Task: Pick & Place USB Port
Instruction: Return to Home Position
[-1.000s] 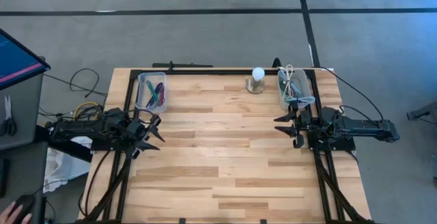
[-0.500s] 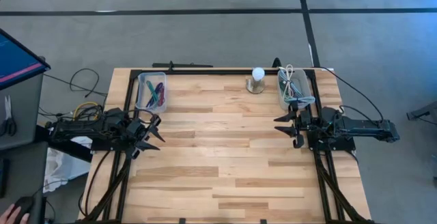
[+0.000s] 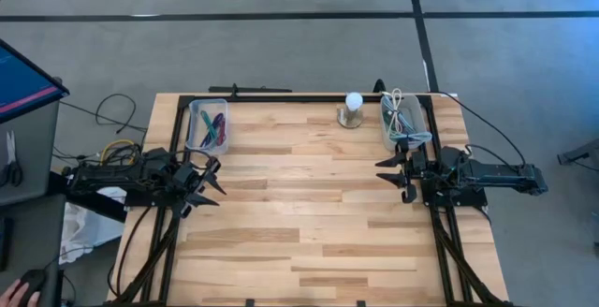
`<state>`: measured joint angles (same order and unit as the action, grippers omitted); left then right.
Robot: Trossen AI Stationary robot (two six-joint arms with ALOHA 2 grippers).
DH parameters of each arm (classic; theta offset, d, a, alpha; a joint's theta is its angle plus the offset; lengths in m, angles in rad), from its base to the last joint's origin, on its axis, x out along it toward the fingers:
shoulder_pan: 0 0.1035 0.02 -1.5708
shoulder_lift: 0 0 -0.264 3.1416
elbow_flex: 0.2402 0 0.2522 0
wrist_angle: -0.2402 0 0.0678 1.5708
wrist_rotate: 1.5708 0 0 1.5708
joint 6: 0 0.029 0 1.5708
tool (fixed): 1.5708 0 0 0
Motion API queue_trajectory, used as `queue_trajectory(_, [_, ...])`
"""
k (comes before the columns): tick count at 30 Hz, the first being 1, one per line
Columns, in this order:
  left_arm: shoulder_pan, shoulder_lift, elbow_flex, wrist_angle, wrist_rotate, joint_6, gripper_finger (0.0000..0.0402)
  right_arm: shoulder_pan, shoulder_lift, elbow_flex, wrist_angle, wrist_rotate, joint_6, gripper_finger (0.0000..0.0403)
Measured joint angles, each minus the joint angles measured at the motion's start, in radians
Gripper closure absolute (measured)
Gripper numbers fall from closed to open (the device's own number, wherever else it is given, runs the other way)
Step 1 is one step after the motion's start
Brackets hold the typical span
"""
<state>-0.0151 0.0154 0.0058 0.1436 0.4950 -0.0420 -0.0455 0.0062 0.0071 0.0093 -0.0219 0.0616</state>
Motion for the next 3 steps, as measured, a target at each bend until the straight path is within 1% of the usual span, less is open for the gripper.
queue_trajectory(3, [0.000,0.000,0.000,0.000,0.000,0.000,0.0242,0.000,0.000,0.000,0.000,0.000,0.000,0.0261])
